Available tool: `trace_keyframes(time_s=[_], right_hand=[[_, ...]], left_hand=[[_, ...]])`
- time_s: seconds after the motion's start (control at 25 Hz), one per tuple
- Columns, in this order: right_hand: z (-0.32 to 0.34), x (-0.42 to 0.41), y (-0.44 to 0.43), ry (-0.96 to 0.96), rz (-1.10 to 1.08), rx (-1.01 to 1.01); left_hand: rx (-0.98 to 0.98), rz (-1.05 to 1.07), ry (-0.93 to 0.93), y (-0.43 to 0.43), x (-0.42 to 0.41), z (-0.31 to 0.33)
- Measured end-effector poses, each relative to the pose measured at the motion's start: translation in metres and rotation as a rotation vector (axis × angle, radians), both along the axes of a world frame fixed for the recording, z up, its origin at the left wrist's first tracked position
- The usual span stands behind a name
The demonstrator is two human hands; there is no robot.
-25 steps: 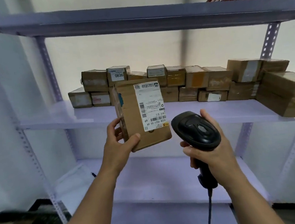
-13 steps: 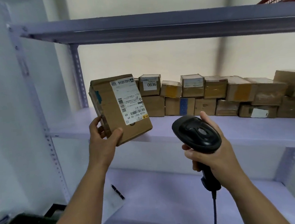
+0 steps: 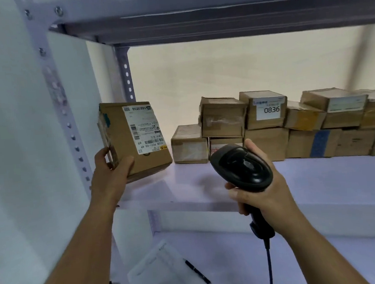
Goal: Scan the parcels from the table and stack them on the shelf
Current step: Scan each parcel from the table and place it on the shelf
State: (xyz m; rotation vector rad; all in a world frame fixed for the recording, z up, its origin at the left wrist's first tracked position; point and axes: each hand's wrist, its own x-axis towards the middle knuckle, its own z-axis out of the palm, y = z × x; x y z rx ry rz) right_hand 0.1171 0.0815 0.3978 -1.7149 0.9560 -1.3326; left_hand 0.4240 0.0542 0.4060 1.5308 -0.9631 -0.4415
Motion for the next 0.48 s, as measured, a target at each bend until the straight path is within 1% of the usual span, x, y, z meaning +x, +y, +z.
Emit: trace_keyframes(time_s=[0.12, 0.28, 0.4, 0.48], right_hand=[[-0.005, 0.027, -0.014, 0.008, -0.035, -0.001], [-0.010, 0.047, -0.027, 0.021, -0.103, -0.023], [-0.010, 0.051, -0.035, 0.013, -0.120, -0.045], [-0.007, 0.054, -0.038, -0.006, -0.111, -0.033]], left_hand=[[0.088, -0.043, -0.047, -0.031, 0.018, -0.001], [0.064, -0.029, -0.155, -0.061, 0.026, -0.004], [0.078, -0.122, -0.245, -0.073, 0.027, -0.006], [0.104, -0.179, -0.273, -0.085, 0.030, -0.006]])
